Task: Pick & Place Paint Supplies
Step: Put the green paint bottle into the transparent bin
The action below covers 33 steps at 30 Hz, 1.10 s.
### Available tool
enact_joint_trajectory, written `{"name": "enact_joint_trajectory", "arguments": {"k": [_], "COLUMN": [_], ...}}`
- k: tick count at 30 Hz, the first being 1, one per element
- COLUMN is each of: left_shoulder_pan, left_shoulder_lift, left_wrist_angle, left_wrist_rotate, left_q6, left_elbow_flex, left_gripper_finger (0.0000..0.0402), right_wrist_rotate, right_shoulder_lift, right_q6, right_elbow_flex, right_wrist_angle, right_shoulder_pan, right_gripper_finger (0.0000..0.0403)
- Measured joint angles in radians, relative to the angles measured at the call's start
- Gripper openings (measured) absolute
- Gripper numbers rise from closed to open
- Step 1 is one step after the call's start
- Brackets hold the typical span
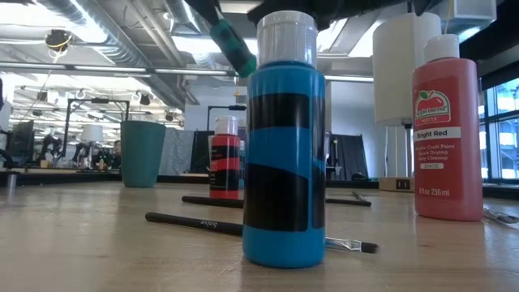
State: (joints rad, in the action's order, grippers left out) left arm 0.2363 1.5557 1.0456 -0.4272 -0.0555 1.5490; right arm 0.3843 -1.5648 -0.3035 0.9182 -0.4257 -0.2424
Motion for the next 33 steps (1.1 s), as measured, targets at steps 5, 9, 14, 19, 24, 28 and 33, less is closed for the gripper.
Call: {"name": "enact_joint_trajectory", "arguments": {"k": [5, 9, 14, 19, 24, 28, 33], "left_shoulder_pan": [0.0, 0.005, 0.005, 0.005, 0.005, 0.005, 0.006], "left_shoulder_lift": [0.007, 0.009, 0.009, 0.009, 0.009, 0.009, 0.009], "left_wrist_angle": [-0.044, -0.059, -0.096, -0.115, -0.115, -0.115, -0.115], "left_wrist_rotate": [-0.002, -0.009, -0.016, -0.019, -0.02, -0.019, -0.019], "left_q6": [-0.003, -0.025, -0.037, -0.037, -0.037, -0.037, -0.037], "left_elbow_flex": [0.0, 0.0, 0.0, 0.0, 0.0, 0.0, 0.0], "left_gripper_finger": [0.0118, 0.0116, 0.0119, 0.0117, 0.0118, 0.012, 0.0115], "right_wrist_rotate": [-0.002, -0.003, -0.004, -0.004, -0.003, -0.003, -0.002], "right_shoulder_lift": [-0.028, -0.045, -0.046, -0.046, -0.046, -0.046, -0.046], "right_q6": [0.0, -0.001, 0.003, 0.023, 0.035, 0.061, 0.062], "right_elbow_flex": [0.008, 0.008, 0.008, 0.008, 0.008, 0.008, 0.008], "right_wrist_angle": [-0.015, -0.029, -0.027, -0.025, -0.016, -0.015, 0.007], "right_shoulder_pan": [0.003, 0.011, 0.016, 0.017, 0.017, 0.02, 0.02], "right_gripper_finger": [0.0321, 0.0321, 0.0321, 0.0315, 0.0304, 0.0291, 0.027]}}
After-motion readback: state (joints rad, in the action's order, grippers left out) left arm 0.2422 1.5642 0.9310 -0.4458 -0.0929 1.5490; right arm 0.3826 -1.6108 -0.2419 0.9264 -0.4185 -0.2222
